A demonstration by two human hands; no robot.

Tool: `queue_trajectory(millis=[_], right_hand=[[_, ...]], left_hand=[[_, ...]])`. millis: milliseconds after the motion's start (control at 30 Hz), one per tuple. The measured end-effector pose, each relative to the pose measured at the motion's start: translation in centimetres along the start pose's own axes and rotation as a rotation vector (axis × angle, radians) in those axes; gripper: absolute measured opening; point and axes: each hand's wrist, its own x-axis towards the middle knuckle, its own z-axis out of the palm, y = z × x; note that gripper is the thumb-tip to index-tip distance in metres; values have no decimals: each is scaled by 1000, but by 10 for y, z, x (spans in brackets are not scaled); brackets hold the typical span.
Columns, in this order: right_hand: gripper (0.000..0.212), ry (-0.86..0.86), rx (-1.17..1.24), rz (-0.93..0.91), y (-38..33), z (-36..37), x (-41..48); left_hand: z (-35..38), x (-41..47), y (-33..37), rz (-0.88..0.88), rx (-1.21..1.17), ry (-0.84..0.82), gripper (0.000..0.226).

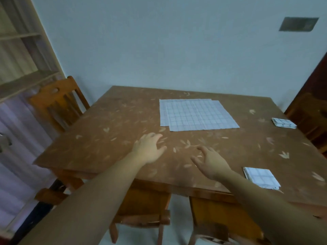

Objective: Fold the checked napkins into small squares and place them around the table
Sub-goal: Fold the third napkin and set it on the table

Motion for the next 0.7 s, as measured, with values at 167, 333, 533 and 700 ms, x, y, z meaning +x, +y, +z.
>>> queue_trajectory(millis=[167,333,533,700], right_hand=[[70,-46,-57,92,-26,38,62],[72,-47,-44,176,-20,50,114],[64,-62,-27,229,17,65,204],[60,-15,-28,248,50,89,294]], left_hand=[[6,68,-51,23,16,-54,64],[18,135,-62,51,-10,-118,61],[64,228,-49,78,-4,-164,65],[115,313,-42,92,26,-194,63]])
